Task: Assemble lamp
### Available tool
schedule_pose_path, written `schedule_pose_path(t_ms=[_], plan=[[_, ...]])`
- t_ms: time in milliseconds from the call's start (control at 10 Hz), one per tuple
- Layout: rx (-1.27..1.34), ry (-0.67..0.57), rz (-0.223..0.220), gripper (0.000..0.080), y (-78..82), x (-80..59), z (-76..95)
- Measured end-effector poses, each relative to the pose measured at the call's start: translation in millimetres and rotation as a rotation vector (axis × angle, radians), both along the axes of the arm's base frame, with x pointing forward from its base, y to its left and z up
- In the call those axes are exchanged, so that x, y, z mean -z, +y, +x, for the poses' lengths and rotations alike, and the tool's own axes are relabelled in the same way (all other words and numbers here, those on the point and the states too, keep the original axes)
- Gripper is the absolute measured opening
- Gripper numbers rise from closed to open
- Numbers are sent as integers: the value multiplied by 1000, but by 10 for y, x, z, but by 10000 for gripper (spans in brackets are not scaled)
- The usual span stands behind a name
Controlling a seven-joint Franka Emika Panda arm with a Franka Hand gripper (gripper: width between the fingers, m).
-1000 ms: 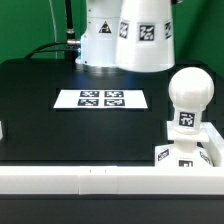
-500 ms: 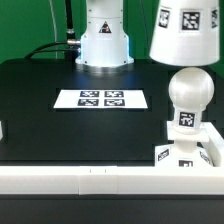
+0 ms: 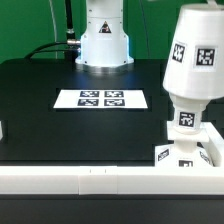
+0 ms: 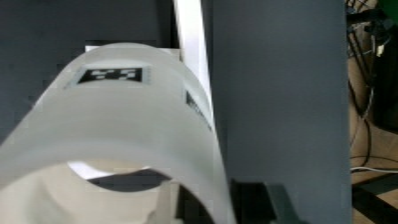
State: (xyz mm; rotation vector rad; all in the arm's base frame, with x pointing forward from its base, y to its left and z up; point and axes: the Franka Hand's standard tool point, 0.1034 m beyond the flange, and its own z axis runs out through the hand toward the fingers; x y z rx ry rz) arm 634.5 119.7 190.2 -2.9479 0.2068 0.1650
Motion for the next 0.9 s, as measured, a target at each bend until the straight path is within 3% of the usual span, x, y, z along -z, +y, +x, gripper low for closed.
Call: schedule_pose_path(t_ms=[200, 700, 800, 900], plan=[[-14, -4, -3, 45, -1, 174, -4], [-36, 16, -4, 45, -46, 309, -93], [-35, 17, -4, 118, -48, 309, -93], [-34, 17, -5, 301, -59, 309, -91]])
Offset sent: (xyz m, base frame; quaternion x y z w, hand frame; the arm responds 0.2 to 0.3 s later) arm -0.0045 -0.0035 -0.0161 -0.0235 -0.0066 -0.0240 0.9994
